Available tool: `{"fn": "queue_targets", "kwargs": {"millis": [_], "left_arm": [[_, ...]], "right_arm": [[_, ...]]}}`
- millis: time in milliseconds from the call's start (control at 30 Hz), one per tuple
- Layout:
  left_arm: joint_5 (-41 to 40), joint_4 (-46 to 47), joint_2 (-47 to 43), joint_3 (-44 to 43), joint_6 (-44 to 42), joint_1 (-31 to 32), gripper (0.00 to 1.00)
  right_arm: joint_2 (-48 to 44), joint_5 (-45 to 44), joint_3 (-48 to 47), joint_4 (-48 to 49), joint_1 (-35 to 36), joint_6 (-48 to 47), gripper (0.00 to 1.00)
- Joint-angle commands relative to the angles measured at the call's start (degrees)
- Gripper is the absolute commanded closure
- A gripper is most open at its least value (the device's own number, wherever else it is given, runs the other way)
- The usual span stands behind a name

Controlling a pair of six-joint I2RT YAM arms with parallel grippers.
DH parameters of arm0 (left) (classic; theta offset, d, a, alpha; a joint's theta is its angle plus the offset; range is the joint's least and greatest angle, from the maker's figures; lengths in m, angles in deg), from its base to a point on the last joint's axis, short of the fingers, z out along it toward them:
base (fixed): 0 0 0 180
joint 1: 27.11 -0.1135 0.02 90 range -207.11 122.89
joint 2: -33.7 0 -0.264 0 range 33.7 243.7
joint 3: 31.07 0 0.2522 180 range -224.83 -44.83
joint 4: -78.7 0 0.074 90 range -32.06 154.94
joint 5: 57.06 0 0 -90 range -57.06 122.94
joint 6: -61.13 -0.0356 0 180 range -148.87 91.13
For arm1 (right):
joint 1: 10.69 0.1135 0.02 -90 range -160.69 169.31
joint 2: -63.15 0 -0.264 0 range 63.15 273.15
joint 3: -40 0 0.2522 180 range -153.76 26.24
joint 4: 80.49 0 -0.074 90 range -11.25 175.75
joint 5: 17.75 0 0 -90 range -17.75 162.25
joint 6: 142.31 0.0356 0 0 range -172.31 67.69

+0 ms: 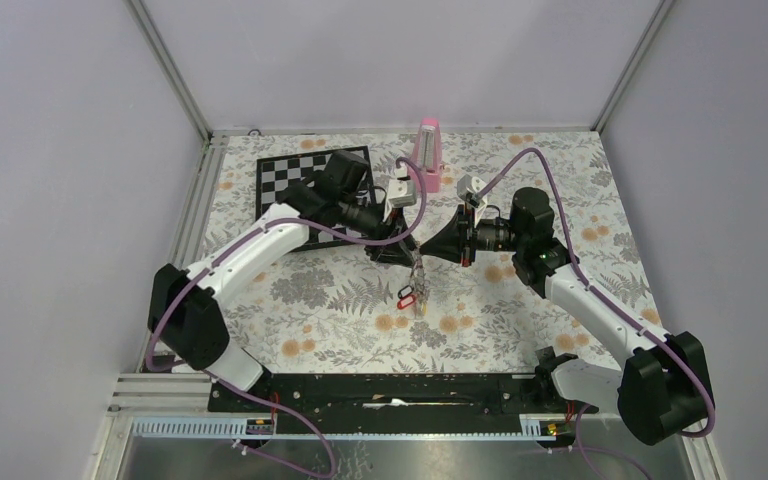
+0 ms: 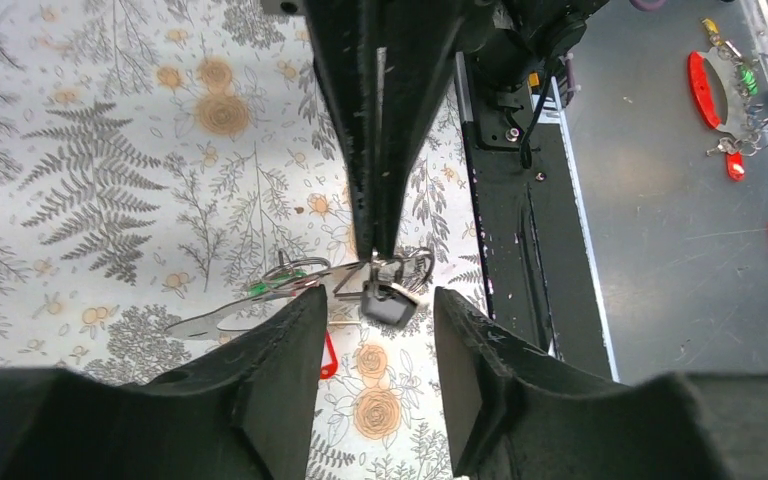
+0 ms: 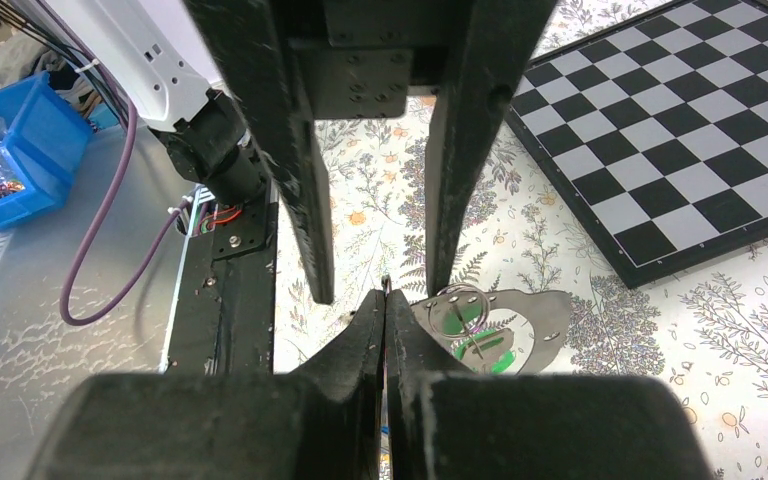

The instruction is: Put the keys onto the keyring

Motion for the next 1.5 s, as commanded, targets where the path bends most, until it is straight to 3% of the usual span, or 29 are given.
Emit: {"fn": "queue_targets", "kwargs": {"millis": [0,200,667,833,1000,1067,1167,1300,1467], "left_arm": [[-0.4,1.6,-4.6,0.2,-4.8,-0.1,0.51],[0.4,2.5,-4.5,-0.1,-5.2,0.0,0.50],[0.9,5.2,-1.4,-1.5,-2.0,1.0,0.64],[1.1,5.6,-1.1,-1.3,-1.6,1.1,0.77],[0.3,5.1,-1.2,-1.4,-1.9,1.1,1.00],[-1.3,2.7,-1.5,-2.0,-4.1,1.1,1.00],[-8.4,-2.6,-2.6,-3.7,-9.1,2.4,1.00],[-22.4,-12.5,-2.5,-9.1,-16.8,7.2,1.00],[-33.4,-19.0,-1.0,-14.7,-20.0,11.8,1.00]], "right_arm": [[-1.0,1.4,-0.6,2.1,-0.4,-0.8,1.00],[-0.9,1.4,-0.6,2.3,-0.6,-0.7,1.00],[-0.6,1.6,-0.1,3.0,-0.6,-0.2,1.00],[-0.7,1.6,0.0,3.0,-0.6,-0.2,1.00],[-0.8,1.4,0.0,3.0,-0.7,-0.2,1.00],[-1.1,1.4,0.0,2.7,-0.9,-0.4,1.00],[-1.7,0.9,-0.3,0.8,-1.7,-2.7,0.90],[-2.6,-0.7,-1.4,-5.3,-2.3,-9.6,0.70],[-2.8,-0.2,-1.8,-8.2,-2.3,-12.8,0.57]]}}
